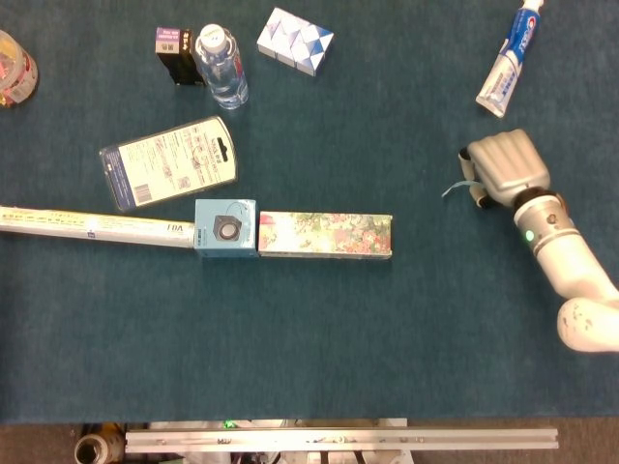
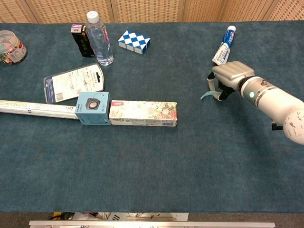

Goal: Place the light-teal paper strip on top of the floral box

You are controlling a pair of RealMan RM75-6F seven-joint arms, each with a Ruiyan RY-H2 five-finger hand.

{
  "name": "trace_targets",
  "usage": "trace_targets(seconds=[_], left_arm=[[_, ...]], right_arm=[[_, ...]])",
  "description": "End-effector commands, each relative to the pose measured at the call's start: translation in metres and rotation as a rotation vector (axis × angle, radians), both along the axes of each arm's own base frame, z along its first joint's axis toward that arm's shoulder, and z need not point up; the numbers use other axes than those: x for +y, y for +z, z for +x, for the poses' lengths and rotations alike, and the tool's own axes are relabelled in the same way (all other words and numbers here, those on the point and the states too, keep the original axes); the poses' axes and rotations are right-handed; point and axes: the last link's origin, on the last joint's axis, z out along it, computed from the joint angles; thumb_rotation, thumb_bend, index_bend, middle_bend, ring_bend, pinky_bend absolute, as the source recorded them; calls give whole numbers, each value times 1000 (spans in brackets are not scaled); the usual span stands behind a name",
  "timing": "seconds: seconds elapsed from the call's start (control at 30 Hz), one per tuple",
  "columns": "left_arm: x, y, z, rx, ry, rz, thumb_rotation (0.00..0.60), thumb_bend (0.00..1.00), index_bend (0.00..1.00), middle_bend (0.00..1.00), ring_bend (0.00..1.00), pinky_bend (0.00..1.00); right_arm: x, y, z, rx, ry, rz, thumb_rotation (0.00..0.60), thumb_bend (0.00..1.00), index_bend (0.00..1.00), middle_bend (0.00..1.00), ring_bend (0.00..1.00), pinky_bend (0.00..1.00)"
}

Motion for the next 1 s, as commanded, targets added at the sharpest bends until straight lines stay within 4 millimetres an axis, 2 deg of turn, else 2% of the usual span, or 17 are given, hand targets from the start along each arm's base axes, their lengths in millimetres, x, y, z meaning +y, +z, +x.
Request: trace_targets(seconds=[0.03, 0.3, 0.43, 0.53, 0.77, 1.0], left_arm=[[0, 0, -1, 0, 2, -1, 600, 278, 172, 226, 209, 68], [0, 0, -3, -2, 7, 1, 600, 278, 172, 226, 209, 68], [-1, 1, -4, -1, 8, 4, 600, 278, 173, 226, 209, 68], [-2, 2, -4, 2, 10, 6, 600, 278, 173, 226, 209, 68], [-4, 2, -3, 2, 8, 6, 600, 278, 172, 226, 209, 68], [-7, 3, -2, -2, 11, 11, 600, 278, 172, 226, 209, 68]], right_arm=[[-1, -1, 0, 8, 2, 1, 600, 339, 582, 1000, 1000, 1000], [0, -4, 3, 20, 2, 2, 600, 343, 633, 1000, 1000, 1000], [-1, 0, 12, -8, 27, 7, 600, 349, 646, 1000, 1000, 1000], [-4, 9, 27, -31, 75, 5, 600, 358, 649, 1000, 1000, 1000], [-13, 34, 76, -12, 247, -1, 600, 358, 657, 1000, 1000, 1000], [-10, 35, 112, 18, 345, 35, 600, 358, 666, 1000, 1000, 1000]])
